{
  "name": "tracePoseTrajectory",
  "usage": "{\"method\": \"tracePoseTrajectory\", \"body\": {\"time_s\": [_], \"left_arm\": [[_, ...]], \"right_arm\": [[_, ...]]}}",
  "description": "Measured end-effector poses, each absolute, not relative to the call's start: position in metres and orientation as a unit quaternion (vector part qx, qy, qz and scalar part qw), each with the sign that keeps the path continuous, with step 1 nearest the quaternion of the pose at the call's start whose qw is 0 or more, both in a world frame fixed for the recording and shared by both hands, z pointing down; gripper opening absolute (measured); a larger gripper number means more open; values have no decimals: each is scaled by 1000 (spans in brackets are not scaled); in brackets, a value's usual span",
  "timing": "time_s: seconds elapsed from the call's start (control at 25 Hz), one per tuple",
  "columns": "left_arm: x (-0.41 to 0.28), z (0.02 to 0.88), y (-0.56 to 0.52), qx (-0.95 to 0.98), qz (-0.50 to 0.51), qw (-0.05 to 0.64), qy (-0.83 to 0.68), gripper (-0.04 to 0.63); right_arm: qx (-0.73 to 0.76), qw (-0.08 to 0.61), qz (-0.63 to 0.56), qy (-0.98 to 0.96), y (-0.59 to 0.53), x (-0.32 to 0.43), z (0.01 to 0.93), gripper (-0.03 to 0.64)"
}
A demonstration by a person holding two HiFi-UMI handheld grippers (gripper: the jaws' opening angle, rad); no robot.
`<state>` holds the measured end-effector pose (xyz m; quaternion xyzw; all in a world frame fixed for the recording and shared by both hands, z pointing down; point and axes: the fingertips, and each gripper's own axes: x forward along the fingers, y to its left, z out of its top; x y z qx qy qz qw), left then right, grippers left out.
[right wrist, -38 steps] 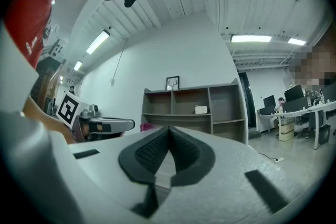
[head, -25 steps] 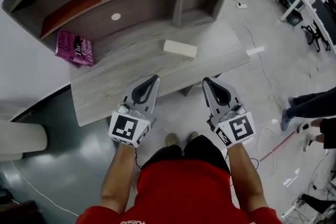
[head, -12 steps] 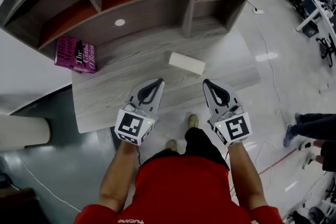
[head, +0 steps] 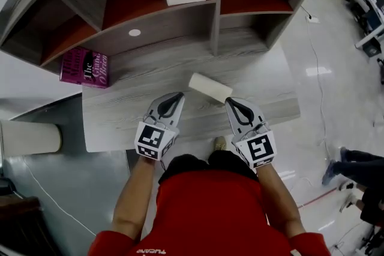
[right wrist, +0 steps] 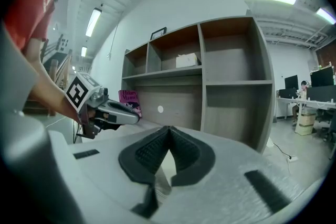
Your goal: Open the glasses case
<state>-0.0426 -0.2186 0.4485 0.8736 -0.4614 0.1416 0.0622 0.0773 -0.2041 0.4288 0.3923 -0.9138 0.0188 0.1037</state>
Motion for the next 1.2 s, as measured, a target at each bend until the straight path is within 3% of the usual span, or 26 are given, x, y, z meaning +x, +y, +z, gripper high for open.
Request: {"method": "tracePoseTrajectory", "body": {"time_s": [0.64,0.84,0.96,1.2], "left_arm": [[-47,539,-262,860,233,158,-427,11],[-48,560,-268,856,267,171,-408,14],[-45,573,-269,857,285,186,-387,92],[-46,591,-276,851,317,198,-369,94]], "right_arm": [[373,205,38,-904,-246,64,488,13],[364,237,42,-900,-249,63,508,73],[352,262,48,-897,-249,63,521,128],[324,324,50,-887,-249,65,547,223]]}}
